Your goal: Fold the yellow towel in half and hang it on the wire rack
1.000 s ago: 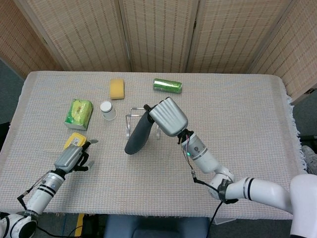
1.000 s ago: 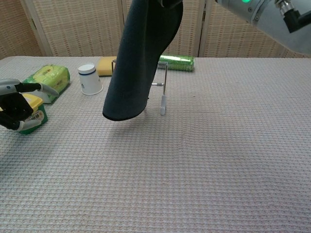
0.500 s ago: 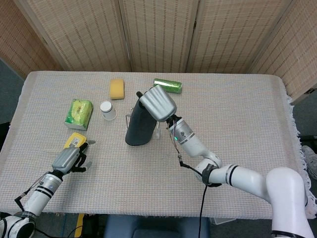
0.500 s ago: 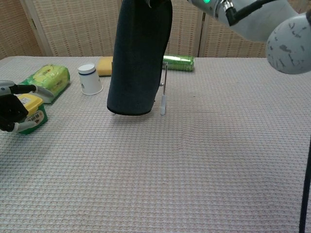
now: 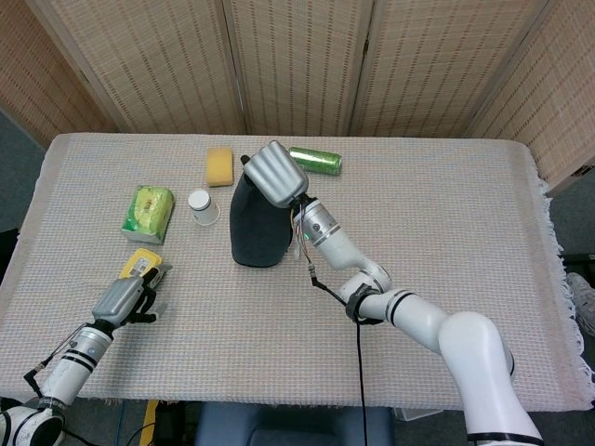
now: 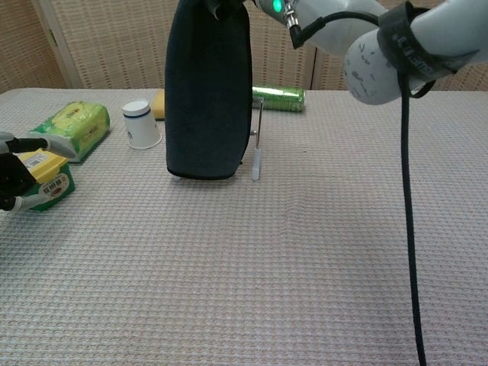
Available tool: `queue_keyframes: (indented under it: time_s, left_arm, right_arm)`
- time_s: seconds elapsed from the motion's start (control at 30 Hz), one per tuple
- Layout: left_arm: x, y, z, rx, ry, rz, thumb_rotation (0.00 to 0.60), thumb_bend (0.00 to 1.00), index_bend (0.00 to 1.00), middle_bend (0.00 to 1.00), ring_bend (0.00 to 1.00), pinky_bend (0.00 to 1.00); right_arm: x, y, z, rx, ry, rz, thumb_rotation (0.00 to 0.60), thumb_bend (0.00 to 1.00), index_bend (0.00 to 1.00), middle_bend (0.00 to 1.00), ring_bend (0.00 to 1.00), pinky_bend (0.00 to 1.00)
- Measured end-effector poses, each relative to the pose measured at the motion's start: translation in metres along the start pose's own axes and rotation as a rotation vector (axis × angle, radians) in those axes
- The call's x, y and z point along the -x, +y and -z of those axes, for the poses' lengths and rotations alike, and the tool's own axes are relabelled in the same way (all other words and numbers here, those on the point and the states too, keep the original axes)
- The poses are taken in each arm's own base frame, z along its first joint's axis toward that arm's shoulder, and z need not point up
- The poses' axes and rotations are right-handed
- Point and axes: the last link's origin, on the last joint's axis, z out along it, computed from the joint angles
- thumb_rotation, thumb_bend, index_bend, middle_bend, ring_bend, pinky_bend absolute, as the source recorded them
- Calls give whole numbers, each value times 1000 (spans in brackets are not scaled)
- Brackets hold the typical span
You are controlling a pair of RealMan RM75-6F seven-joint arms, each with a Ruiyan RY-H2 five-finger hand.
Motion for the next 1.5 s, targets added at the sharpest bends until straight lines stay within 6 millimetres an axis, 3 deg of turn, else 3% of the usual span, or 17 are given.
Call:
queue_keyframes:
  time_s: [0.5,0.6,0.73,0.87,1.23,1.5]
  left_arm:
    - [4,-19,3,-51,1,34,600,438,157,883,860,987]
    - [5,-21,3,-56,-1,39,600,438,157,883,860,987]
    - [6,-22,3,-56,-2,42,600,438,157,883,860,987]
    - [7,-22,2,-54,-3,40,600,438,157,883,860,987]
    - [3,-20,5,-40,14,38,600,438,157,883,860,986]
    - [-5,-20,5,-31,45,12,600,438,180,875,846,976]
  right_arm:
    - [18,-4,-25,35,-67,43,600,637,693,895,1000,1000]
    - [22,-5,-27,45,-92,41,600,604,539,887,1000,1000]
    - [27,-7,-29,64,-128,26,600,530,205,880,1000,1000]
    - [28,-8,-30,81,-143,14,600,505,22,875,1000,1000]
    - [28,6,-24,107,-119,-9,600,503,0,853,1000,1000]
    - [33,21,4,107,-80,-69,600,503,0,816,985,1000]
